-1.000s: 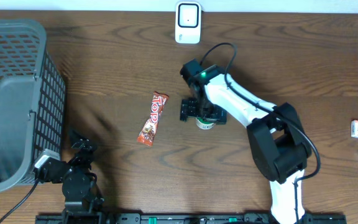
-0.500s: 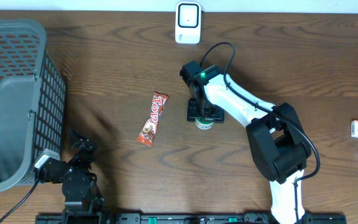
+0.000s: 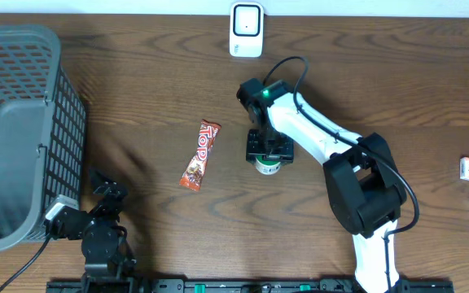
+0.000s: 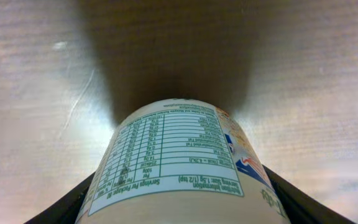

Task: Scan the item barcode
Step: 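Lift the jar and move it toward the white scanner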

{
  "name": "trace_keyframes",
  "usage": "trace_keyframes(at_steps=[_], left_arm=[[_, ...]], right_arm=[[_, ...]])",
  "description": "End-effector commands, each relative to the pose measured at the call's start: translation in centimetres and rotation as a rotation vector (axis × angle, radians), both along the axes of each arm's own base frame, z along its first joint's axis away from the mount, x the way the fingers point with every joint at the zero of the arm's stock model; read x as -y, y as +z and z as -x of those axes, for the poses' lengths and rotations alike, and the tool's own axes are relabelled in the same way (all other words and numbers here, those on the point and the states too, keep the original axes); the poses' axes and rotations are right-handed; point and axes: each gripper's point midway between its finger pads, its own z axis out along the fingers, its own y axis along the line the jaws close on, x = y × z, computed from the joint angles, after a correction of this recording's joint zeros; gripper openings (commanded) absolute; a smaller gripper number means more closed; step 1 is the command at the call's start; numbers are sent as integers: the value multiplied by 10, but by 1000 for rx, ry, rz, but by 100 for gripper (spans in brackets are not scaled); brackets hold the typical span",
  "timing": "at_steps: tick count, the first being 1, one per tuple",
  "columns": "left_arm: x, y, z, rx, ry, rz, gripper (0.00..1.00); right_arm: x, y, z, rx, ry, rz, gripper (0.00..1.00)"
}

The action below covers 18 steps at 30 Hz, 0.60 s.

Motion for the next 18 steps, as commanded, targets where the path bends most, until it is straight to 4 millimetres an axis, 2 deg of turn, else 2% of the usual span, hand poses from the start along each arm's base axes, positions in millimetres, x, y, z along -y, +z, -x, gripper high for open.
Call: trace_keyframes(at_steps=[1,3,6,10,15,18], left_arm=[[-3,-11,2,-35,19,-5,97],[-3,-11,2,-35,19,-5,97],[-3,-11,2,-35,19,-5,97],[-3,-11,2,-35,19,-5,97],[-3,-11,2,-35,19,-5,97],[-3,-11,2,-35,19,-5,97]], right_arm=[[-10,33,-15,12,-8,-80,43],[-18,66,-21,-9,8,-184,47],[-28,87,-24,-45,-29,-314,47],[-32,103,-15,-148,-65,-457,45],[-14,117,5,-282,-94,-511,45],[-10,123,13,-328,-95,-530,46]])
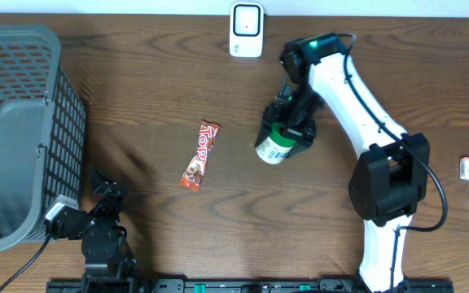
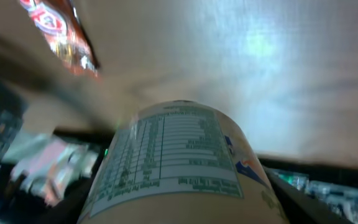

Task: Scan the item barcode
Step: 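Lift the jar and move it toward the white scanner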

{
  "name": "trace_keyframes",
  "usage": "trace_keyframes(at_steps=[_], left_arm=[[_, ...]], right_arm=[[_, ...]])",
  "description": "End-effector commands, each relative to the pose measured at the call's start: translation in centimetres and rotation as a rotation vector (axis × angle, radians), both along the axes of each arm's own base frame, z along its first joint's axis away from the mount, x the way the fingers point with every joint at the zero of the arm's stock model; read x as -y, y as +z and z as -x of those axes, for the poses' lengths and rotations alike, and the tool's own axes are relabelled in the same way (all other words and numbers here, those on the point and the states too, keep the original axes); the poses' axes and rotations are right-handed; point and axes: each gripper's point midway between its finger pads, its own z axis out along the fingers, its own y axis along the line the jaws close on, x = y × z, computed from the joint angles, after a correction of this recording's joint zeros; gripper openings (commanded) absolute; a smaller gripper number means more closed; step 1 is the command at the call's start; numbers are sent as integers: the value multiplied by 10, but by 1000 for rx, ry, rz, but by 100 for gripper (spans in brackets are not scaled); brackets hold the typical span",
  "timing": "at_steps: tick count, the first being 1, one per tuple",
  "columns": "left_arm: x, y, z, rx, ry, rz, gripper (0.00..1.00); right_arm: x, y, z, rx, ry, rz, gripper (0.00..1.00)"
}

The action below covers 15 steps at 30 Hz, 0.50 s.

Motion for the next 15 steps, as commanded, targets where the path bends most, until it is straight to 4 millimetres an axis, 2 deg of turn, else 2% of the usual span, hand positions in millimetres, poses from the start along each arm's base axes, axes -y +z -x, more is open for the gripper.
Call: trace_keyframes(at_steps=[1,15], left_arm=[[-3,-11,2,-35,19,-5,97],[-3,-11,2,-35,19,-5,97]], right_arm=[[-15,19,3,-8,20,-159,47],[-28,25,8,-20,30,-218,49]])
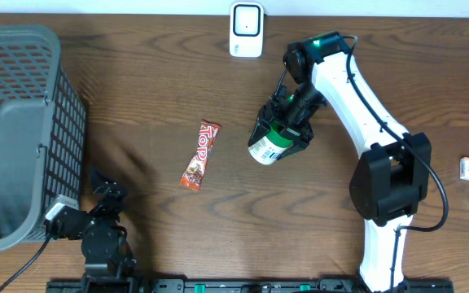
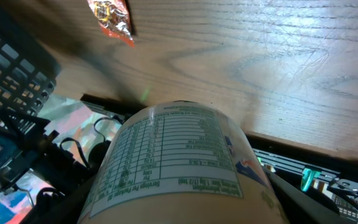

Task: Scan the item barcode
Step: 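Lift the jar and move it toward the white scanner, then hold the jar label against the scanner with the right gripper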

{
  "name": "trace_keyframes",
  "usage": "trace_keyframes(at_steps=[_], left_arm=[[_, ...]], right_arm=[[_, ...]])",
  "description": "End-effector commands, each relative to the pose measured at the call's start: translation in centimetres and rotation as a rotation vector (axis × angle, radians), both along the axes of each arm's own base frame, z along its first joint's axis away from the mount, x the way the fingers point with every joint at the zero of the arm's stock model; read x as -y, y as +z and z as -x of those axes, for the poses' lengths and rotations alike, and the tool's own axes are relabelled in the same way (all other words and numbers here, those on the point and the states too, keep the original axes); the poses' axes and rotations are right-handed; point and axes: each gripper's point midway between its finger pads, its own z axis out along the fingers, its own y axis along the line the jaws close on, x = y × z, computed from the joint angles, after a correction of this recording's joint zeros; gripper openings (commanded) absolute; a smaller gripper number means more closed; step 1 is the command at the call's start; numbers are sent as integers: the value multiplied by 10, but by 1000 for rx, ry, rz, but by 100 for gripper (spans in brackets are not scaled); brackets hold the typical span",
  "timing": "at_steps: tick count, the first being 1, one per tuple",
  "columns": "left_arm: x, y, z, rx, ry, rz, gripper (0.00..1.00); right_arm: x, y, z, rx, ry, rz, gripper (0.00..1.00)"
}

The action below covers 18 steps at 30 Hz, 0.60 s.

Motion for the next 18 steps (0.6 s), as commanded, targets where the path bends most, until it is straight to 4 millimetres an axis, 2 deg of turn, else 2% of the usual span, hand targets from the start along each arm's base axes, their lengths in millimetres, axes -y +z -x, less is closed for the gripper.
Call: trace_keyframes(at_steps=[1,3,5,8,12,14,18], left_arm=[[-3,-11,2,-35,19,-5,97],[-3,-11,2,-35,19,-5,97],[-3,-11,2,-35,19,-5,97],[-3,-11,2,-35,19,-5,97],[-3,-11,2,-35,19,-5,97],[-3,-11,2,-35,19,-5,97],[-3,-11,2,-35,19,-5,97]], right_arm=[[-10,9,2,15,20,-58,48],[-7,3,-4,57,32,-35,47],[-7,-6,-23,158,45,-18,48],[-21,-12,-69,349,-2,-61,48],[-43,3,-139,659,-53,-159,48],[-41,8,-171,805,-79,-124,47],[-25,15,-222,1030,-141,11,47]])
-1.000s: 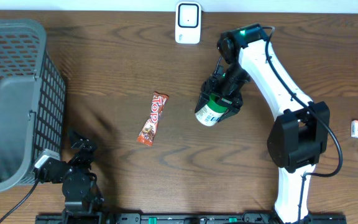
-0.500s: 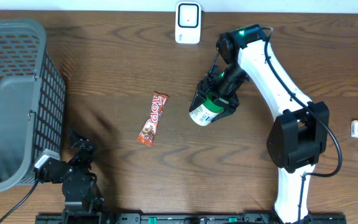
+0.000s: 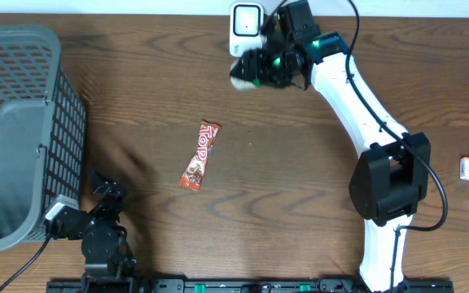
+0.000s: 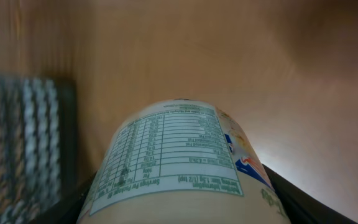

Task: Scan the item barcode
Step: 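Hold the jar label against the scanner with the right gripper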

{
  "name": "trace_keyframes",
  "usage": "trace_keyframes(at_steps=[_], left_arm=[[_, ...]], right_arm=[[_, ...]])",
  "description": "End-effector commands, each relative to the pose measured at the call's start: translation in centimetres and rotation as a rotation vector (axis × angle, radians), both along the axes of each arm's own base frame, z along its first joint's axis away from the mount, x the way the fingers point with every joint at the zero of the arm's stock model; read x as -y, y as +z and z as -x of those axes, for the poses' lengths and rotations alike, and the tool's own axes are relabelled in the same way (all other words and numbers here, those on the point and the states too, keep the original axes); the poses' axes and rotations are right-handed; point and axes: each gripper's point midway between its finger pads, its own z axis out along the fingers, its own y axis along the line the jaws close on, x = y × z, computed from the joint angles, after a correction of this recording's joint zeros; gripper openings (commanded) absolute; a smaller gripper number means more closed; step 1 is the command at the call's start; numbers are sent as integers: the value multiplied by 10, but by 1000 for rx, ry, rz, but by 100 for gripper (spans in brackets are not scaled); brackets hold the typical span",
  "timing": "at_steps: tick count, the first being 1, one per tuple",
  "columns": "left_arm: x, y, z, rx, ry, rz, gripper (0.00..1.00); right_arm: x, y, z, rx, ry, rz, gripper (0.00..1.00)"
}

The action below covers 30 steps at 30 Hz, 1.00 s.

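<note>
A cream tub point(image 4: 179, 162) with a green-printed nutrition table fills the right wrist view, black fingers point(image 4: 294, 193) flanking it on both sides. My right gripper point(image 3: 269, 65) is shut on this tub point(image 3: 245, 72) and holds it on its side, blurred, just below the white barcode scanner point(image 3: 246, 24) at the table's far edge. No barcode shows in either view. The left arm point(image 3: 96, 232) lies folded at the near left, and its gripper point(image 3: 104, 189) is too small to read.
A red "Top" snack bar point(image 3: 199, 155) lies mid-table. A grey mesh basket point(image 3: 19, 130) takes up the left side and shows as a blurred grid point(image 4: 17, 143) in the right wrist view. Two small boxes lie at the right edge.
My right gripper, still shut on the tub, has moved from mid-table right of the snack bar up to the far edge, just below the scanner. The left arm has not moved.
The right gripper was shut on the tub, which stood on the table right of the snack bar. Then the tub was off the table and tilted. Later it was turned further, with the table's front edge in the wrist view. Now it is beside the scanner.
</note>
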Motion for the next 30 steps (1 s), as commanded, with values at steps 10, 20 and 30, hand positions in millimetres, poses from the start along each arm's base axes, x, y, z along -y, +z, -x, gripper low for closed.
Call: trace_keyframes(at_steps=[10,20,30], left_arm=[[-3,-11,2,-35,19,-5,97],[-3,-11,2,-35,19,-5,97],[-3,-11,2,-35,19,-5,97]], right_arm=[[12,-12,-113,403,-231,71,42],[18,-5,-158,634,-334,67,44],[33,5,-175,766,-419,139,45]])
